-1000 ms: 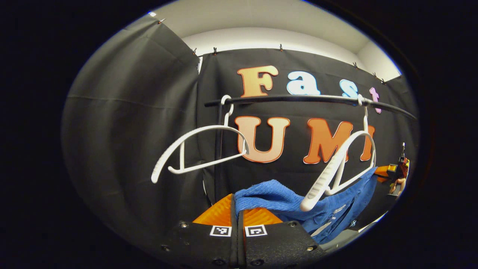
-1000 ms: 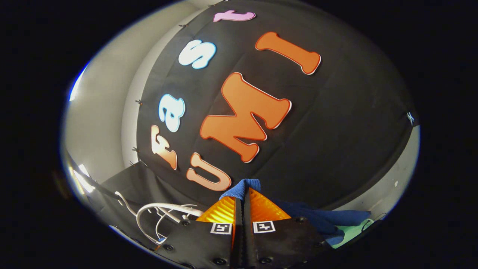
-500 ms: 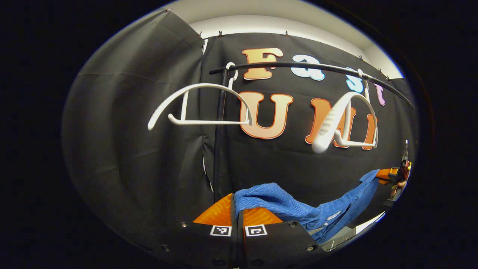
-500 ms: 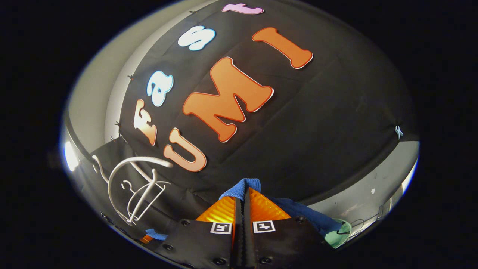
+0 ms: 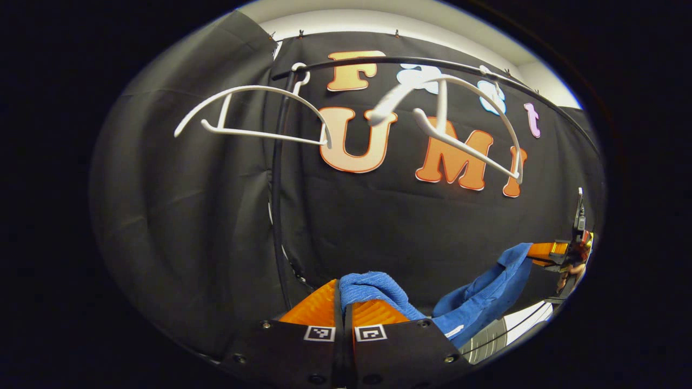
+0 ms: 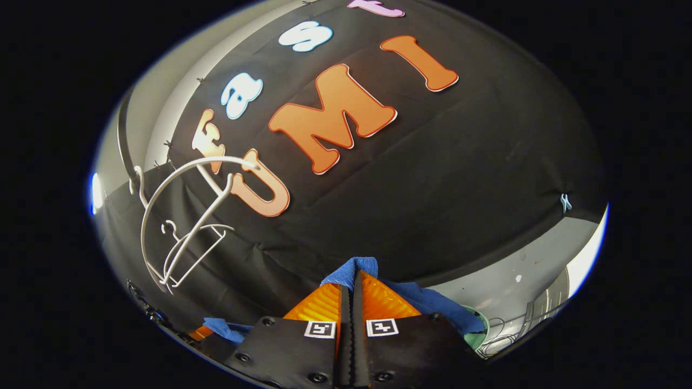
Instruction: Grasp the clothes on the hanger with both hands and then place them into the laundry hamper below.
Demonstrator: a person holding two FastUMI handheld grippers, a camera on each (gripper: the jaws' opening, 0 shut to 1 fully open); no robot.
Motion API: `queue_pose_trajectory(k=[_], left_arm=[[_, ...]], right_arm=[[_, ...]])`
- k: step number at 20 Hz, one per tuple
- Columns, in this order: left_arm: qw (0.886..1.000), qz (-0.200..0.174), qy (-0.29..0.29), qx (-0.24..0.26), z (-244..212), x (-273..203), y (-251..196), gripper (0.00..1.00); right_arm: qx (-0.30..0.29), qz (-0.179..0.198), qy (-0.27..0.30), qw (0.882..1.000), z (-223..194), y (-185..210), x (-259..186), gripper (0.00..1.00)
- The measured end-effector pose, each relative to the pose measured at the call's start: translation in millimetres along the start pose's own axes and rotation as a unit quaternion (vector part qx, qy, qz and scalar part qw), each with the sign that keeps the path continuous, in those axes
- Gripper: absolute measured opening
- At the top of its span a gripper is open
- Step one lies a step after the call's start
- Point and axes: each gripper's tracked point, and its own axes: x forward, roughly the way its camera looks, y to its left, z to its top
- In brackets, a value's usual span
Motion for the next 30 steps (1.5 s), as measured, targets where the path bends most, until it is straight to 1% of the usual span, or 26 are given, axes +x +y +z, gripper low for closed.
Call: queue_pose_trajectory(k=[2,8,13,16,20,24,30], left_arm=[[1.000,-0.013,0.008,0.007,-4.0,1.7,-14.3,0.00],[0.997,-0.064,0.043,0.025,-40.1,8.2,-78.3,0.00],[0.991,-0.093,0.080,0.050,-72.8,18.3,-117.8,0.00],[0.988,-0.107,0.101,0.054,-91.0,34.7,-140.2,0.00],[0.983,-0.115,0.125,0.066,-103.0,54.3,-163.2,0.00],[0.978,-0.117,0.153,0.080,-135.4,71.0,-172.1,0.00],[0.965,-0.113,0.213,0.103,-188.7,87.4,-170.4,0.00]], right_arm=[[-0.010,-0.007,0.011,1.000,-16.8,-1.6,-5.6,0.07],[-0.037,-0.029,0.041,0.998,-58.3,-11.0,-19.4,0.07],[-0.057,-0.057,0.061,0.995,-84.1,-32.9,-25.5,0.07],[-0.073,-0.079,0.077,0.991,-99.2,-47.6,-27.0,0.07],[-0.082,-0.099,0.102,0.986,-123.7,-65.3,-26.4,0.07],[-0.090,-0.114,0.130,0.981,-146.4,-79.9,-22.8,0.08],[-0.113,-0.157,0.184,0.964,-191.4,-115.0,-12.9,0.08]])
